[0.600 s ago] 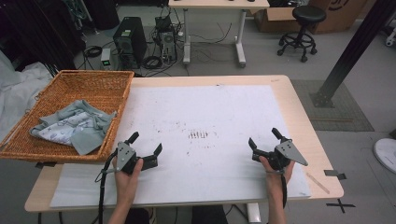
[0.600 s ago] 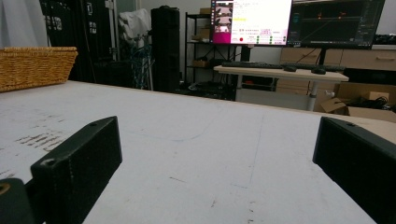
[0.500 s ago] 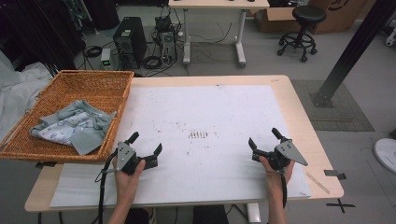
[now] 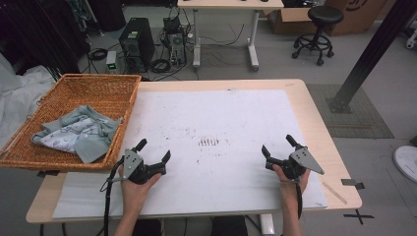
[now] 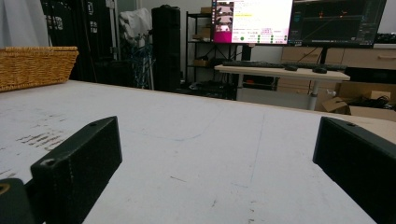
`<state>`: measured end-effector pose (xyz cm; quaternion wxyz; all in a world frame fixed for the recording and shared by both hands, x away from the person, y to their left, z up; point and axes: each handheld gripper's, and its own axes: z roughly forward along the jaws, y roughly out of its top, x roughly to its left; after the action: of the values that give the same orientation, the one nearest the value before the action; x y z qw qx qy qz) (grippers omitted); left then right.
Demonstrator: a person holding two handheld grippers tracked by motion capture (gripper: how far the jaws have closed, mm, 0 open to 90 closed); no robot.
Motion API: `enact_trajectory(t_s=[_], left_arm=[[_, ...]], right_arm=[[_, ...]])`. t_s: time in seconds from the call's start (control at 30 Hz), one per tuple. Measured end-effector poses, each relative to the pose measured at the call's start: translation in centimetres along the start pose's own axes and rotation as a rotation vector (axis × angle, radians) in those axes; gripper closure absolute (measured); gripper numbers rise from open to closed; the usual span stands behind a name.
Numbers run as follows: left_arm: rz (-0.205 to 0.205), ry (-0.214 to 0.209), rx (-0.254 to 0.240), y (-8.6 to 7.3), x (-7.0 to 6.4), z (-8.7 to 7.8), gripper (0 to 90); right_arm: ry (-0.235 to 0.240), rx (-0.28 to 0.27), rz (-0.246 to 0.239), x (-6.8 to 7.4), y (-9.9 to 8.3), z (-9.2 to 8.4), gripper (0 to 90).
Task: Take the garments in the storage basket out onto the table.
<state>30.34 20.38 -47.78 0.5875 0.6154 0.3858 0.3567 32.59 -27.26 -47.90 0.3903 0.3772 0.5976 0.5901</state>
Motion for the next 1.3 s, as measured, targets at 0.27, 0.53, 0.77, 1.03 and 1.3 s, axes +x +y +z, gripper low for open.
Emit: enact_trajectory(t_s=[0.27,0.53,0.77,1.03,1.3], left_arm=[[0.099,-0.045,0.061,0.4,-0.6,0.0,3.3],[0.031,-0.086,0.063,3.9,-0.2,-1.1,6.4],[0.095,-0.088,0.051,9.9,3.2,-2.9,11.2],[0.144,0.028,0.141,12.5,11.0,-3.9,17.3],[0.147,0.134,0.352,10.8,18.6,-3.3,16.5]], right_arm=[[0.000,-0.001,-0.001,0.0,0.0,0.0,0.9],[0.001,0.000,0.000,0.0,0.0,0.0,1.0],[0.001,0.001,-0.002,0.0,0.0,0.0,1.0],[0.000,-0.001,0.001,0.0,0.0,0.0,1.1],[0.000,-0.002,0.002,0.0,0.0,0.0,1.1]])
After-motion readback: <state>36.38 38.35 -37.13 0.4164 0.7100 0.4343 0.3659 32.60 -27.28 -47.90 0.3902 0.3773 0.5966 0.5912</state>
